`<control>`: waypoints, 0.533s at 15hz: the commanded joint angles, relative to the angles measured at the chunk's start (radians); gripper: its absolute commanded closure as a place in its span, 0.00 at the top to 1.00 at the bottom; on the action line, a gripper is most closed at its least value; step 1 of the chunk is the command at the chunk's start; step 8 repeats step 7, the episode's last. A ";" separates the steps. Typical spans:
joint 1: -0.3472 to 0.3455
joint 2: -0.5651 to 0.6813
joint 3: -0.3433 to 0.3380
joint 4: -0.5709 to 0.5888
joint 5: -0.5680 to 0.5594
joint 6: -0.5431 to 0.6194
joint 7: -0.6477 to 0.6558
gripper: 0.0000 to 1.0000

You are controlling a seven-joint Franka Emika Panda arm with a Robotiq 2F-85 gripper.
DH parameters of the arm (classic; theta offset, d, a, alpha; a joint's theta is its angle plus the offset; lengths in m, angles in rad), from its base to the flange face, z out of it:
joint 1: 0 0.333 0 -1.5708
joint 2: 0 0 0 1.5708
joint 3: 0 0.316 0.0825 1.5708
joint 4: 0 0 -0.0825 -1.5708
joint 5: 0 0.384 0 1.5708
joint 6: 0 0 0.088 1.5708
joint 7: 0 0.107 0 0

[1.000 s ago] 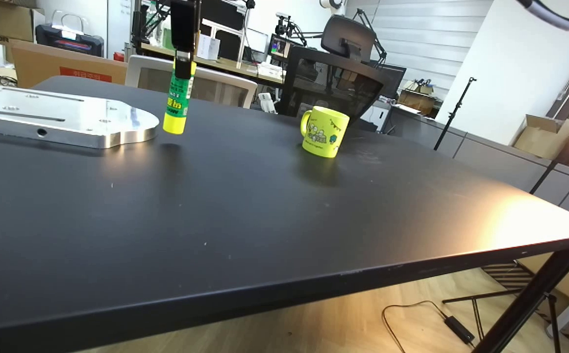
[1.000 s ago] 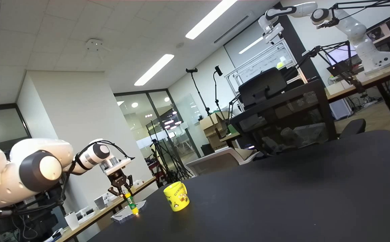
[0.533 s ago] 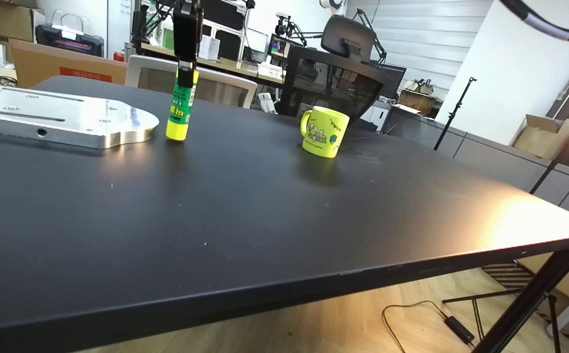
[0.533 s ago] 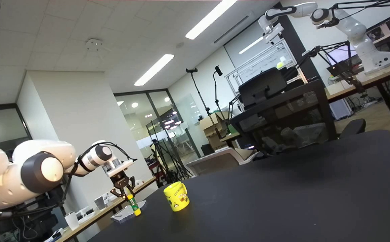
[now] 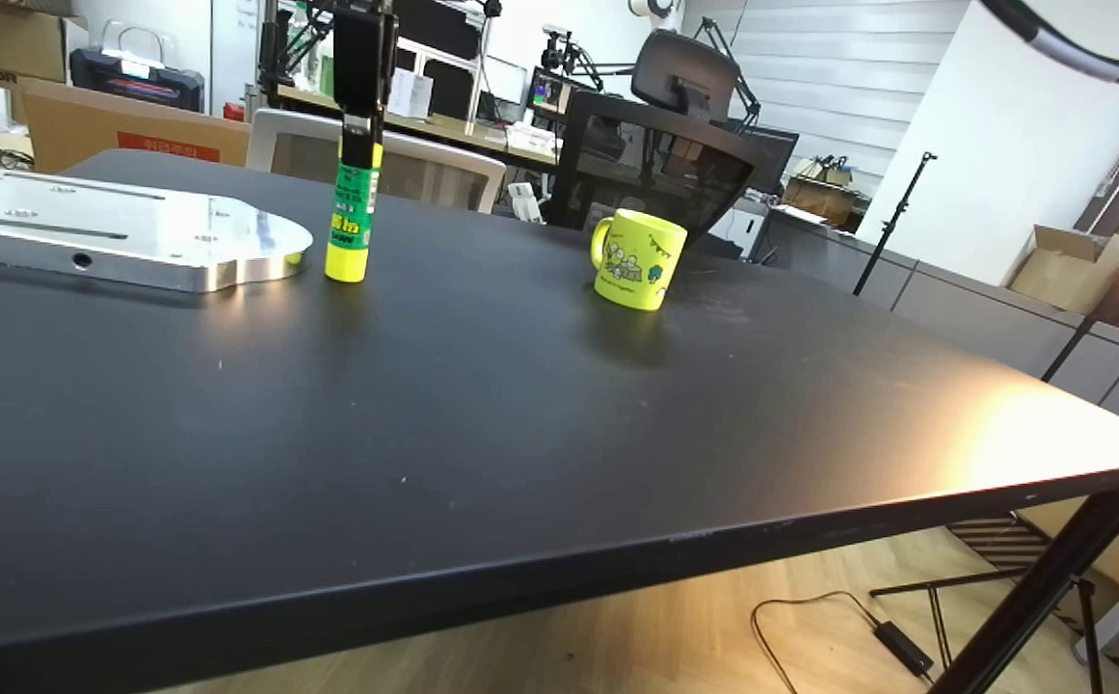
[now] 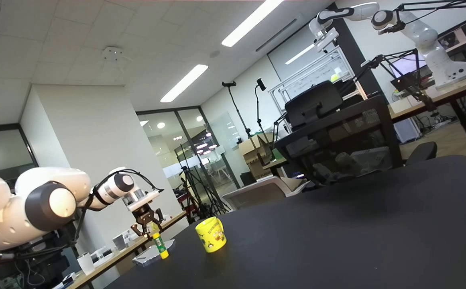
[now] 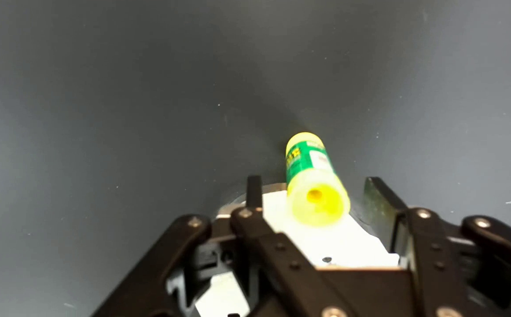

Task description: Put the gluestick on the table

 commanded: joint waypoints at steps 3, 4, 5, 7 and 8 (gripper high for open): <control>0.000 -0.048 -0.004 -0.030 0.002 0.032 0.045 1.00; 0.006 0.004 -0.009 0.074 0.011 -0.016 0.044 1.00; -0.004 -0.058 0.004 -0.031 0.011 0.015 0.043 1.00; 0.005 0.014 -0.007 0.073 0.009 -0.006 0.010 1.00; 0.005 0.014 -0.007 0.073 0.009 -0.006 0.010 1.00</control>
